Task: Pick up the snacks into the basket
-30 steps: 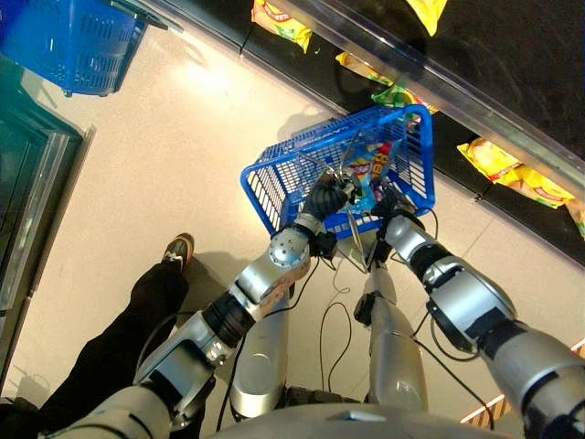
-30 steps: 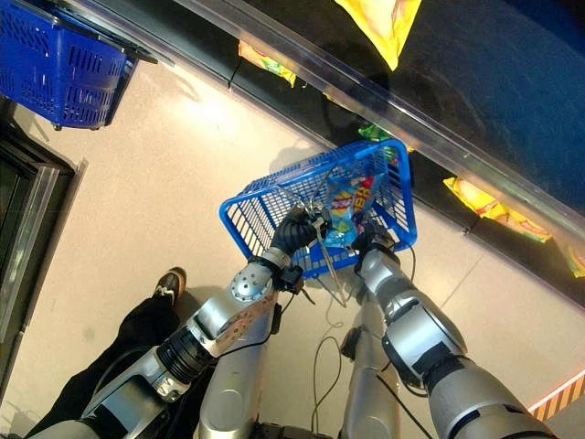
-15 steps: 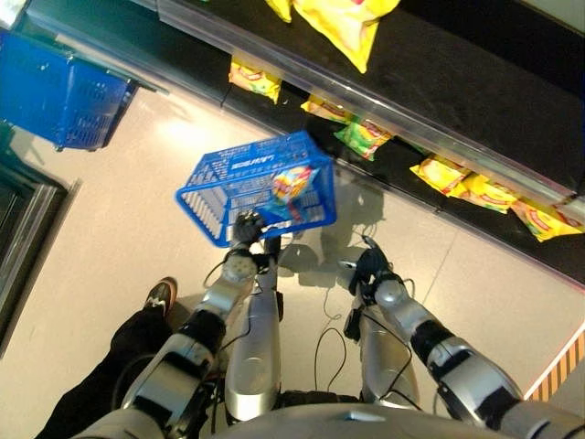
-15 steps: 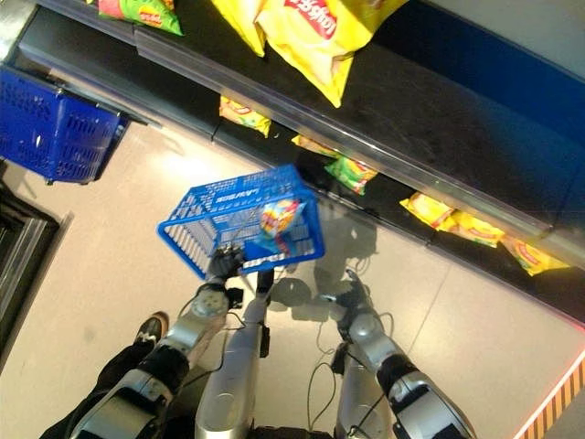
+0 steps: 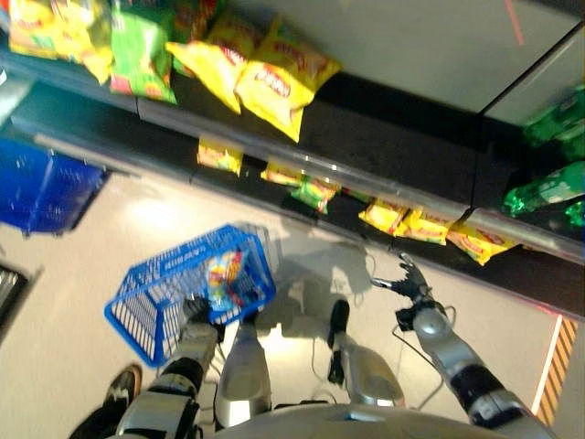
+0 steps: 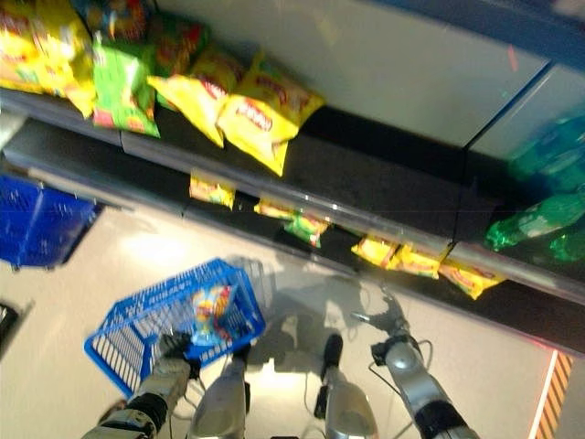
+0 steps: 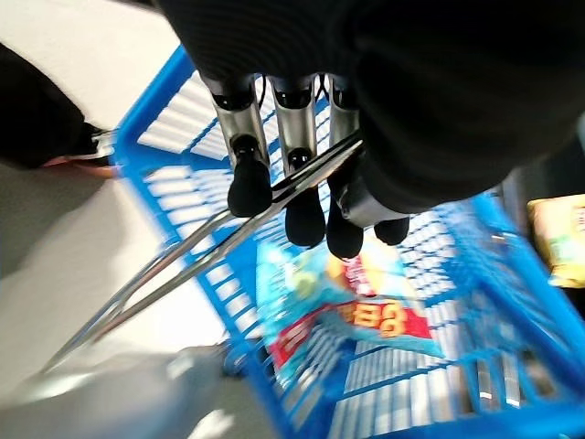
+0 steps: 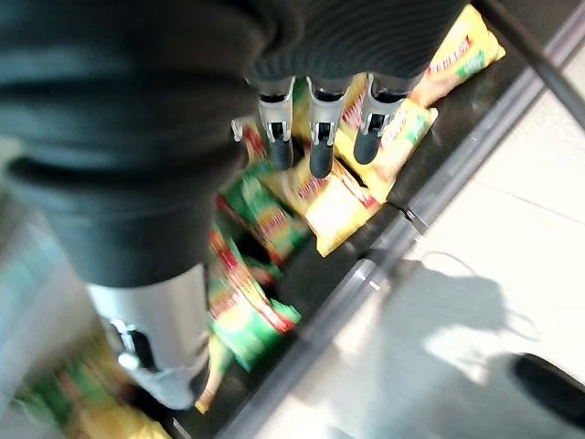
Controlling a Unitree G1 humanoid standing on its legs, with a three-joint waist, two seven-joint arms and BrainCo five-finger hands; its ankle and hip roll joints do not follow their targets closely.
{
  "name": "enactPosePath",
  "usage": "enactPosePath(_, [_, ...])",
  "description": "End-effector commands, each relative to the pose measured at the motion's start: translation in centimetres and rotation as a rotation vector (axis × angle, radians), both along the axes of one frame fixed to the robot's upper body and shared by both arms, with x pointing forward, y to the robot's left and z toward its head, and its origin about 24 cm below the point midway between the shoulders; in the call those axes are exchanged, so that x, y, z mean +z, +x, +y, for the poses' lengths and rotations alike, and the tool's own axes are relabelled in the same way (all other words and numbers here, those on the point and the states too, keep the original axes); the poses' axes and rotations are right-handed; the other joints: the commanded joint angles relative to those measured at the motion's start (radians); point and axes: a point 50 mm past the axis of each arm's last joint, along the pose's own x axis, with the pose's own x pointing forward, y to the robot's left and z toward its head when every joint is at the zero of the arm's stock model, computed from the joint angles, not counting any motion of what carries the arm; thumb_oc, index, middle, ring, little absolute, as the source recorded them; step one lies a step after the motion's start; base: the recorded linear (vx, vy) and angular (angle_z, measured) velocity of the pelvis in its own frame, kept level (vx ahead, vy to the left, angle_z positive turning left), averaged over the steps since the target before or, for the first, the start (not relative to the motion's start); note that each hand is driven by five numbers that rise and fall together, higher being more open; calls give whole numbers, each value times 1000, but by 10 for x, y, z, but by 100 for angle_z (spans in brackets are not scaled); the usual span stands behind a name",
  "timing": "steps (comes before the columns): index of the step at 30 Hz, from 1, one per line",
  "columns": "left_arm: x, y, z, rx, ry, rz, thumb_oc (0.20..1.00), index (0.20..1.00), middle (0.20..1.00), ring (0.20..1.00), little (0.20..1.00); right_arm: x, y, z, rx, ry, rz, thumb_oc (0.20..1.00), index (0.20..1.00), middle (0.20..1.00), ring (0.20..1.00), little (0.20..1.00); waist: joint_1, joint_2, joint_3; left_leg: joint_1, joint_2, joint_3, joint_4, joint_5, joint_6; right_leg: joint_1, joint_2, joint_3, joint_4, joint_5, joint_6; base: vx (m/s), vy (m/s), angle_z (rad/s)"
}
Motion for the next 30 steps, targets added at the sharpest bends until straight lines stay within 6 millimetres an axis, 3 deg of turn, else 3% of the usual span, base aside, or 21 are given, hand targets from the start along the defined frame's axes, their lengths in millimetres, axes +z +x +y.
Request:
enactPosePath(1, [-12, -26, -6, -130, 39, 135, 200, 200, 200, 200, 200, 22, 18, 4, 14, 55, -134, 1000, 1000, 1000, 1000, 1000, 6, 37, -63, -1, -113, 75, 16, -75, 75, -111, 107, -21, 104, -40, -7, 151, 43, 6])
enactPosePath(3, [-14, -37, 1, -213, 68, 183, 200, 200, 200, 200, 200, 31, 10, 5, -38, 141, -206, 1000, 1000, 1000, 1000, 1000, -10, 4, -89, 27, -98, 90, 5, -94, 85, -120, 106, -5, 184, -45, 12, 109, 44, 0])
enactPosePath(5, [-12, -34, 6, -265, 97, 193, 200, 200, 200, 200, 200, 33, 7, 8, -53, 196, -231, 1000, 1000, 1000, 1000, 1000, -16, -2, -83, 43, -78, 88, 5, -91, 88, -131, 122, 38, 240, -62, 28, -1, -17, -1])
enactPosePath(7, [-12, -35, 9, -269, 102, 197, 200, 200, 200, 200, 200, 35, 8, 8, -53, 199, -243, 1000, 1000, 1000, 1000, 1000, -6, -5, -84, 50, -69, 93, 5, -91, 87, -126, 108, 33, 242, -65, 29, -29, -82, -8])
enactPosePath(8, [-10, -35, 16, -251, 122, 196, 200, 200, 200, 200, 200, 41, 10, 7, -57, 201, -274, 1000, 1000, 1000, 1000, 1000, 17, 0, -101, 46, -28, 116, 5, -91, 70, -99, 14, -29, 223, -36, 38, -63, -186, -10])
enactPosePath(9, [-9, -33, 18, -249, 128, 188, 200, 200, 200, 200, 200, 45, 12, 5, -58, 193, -288, 1000, 1000, 1000, 1000, 1000, 24, -5, -114, 41, -15, 116, 5, -94, 62, -90, -30, -41, 212, 1, 48, -50, -242, -22])
enactPosePath(12, [-5, -25, 22, -254, 146, 157, 200, 200, 200, 200, 200, 55, 16, -2, -99, 185, -337, 1000, 1000, 1000, 1000, 1000, 22, -19, -138, 43, 9, 113, 5, -104, 42, -80, -117, 0, 182, 100, 84, 5, -197, -3])
enactPosePath(13, [-5, -25, 22, -254, 146, 157, 200, 200, 200, 200, 200, 55, 16, -2, -99, 186, -336, 1000, 1000, 1000, 1000, 1000, 23, -19, -138, 44, 9, 114, 5, -105, 43, -79, -117, 1, 181, 100, 84, 17, -240, 7])
enactPosePath(14, [-3, -22, 25, -252, 156, 155, 200, 200, 200, 200, 200, 61, 19, -5, -123, 175, -368, 1000, 1000, 1000, 1000, 1000, 27, -26, -147, 58, 29, 118, 5, -109, 29, -69, -168, 11, 163, 142, 104, 14, -158, -8])
enactPosePath(15, [-3, -22, 25, -252, 156, 155, 200, 200, 200, 200, 200, 61, 19, -5, -123, 175, -368, 1000, 1000, 1000, 1000, 1000, 27, -26, -146, 59, 29, 118, 5, -109, 29, -68, -168, 11, 163, 142, 104, -29, -474, -35])
enactPosePath(16, [0, -19, 31, -220, 172, 140, 200, 200, 200, 200, 200, 65, 21, -8, -164, 167, -389, 1000, 1000, 1000, 1000, 1000, 34, -39, -159, 67, 76, 145, 5, -107, -6, -47, -231, -22, 128, 179, 128, -39, -315, -39])
enactPosePath(20, [1, -16, 30, -208, 166, 124, 200, 200, 200, 200, 200, 73, 22, -15, -191, 147, -423, 1000, 1000, 1000, 1000, 1000, 29, -45, -167, 72, 122, 154, 5, -98, -40, -36, -217, 2, 102, 152, 135, -19, -343, -30])
enactPosePath(22, [1, -15, 27, -196, 154, 110, 200, 200, 200, 200, 200, 77, 21, -18, -186, 132, -438, 1000, 1000, 1000, 1000, 1000, 31, -28, -170, 83, 161, 158, 5, -82, -63, -27, -209, -12, 119, 97, 135, 13, -337, -19])
enactPosePath(23, [0, -17, 26, -183, 147, 112, 200, 200, 200, 200, 200, 79, 22, -19, -180, 128, -442, 1000, 1000, 1000, 1000, 1000, 34, -20, -172, 90, 184, 166, 5, -74, -68, -20, -193, -30, 118, 35, 131, 1, -365, -14])
enactPosePath(24, [-2, -19, 22, -169, 128, 108, 200, 200, 200, 200, 200, 82, 22, -23, -181, 112, -447, 1000, 1000, 1000, 1000, 1000, 32, -4, -169, 88, 198, 166, 8, -61, -72, -7, -170, -39, 117, -6, 120, -27, -360, -13])
enactPosePath(27, [-9, -22, -3, -119, 42, 83, 200, 200, 200, 200, 200, 94, 22, -36, -185, 43, -485, 1000, 1000, 1000, 1000, 1000, 24, 42, -143, 25, 193, 153, 86, 2, -89, 17, -125, -62, 91, -44, 79, -51, -304, -4])
enactPosePath(29, [-8, -18, -13, -125, 25, 42, 200, 200, 200, 200, 200, 96, 22, -37, -166, 28, -491, 1000, 1000, 1000, 1000, 1000, 22, 45, -123, -3, 195, 103, 147, 19, -89, 33, -78, -55, 60, -58, 53, -14, -366, 6])
enactPosePath(30, [-7, -17, -16, -126, 17, 35, 200, 200, 200, 200, 200, 95, 21, -39, -168, 20, -484, 1000, 1000, 1000, 1000, 1000, 19, 43, -117, -11, 207, 126, 152, 37, -86, 40, -71, -60, 52, -63, 48, 32, -311, -2])
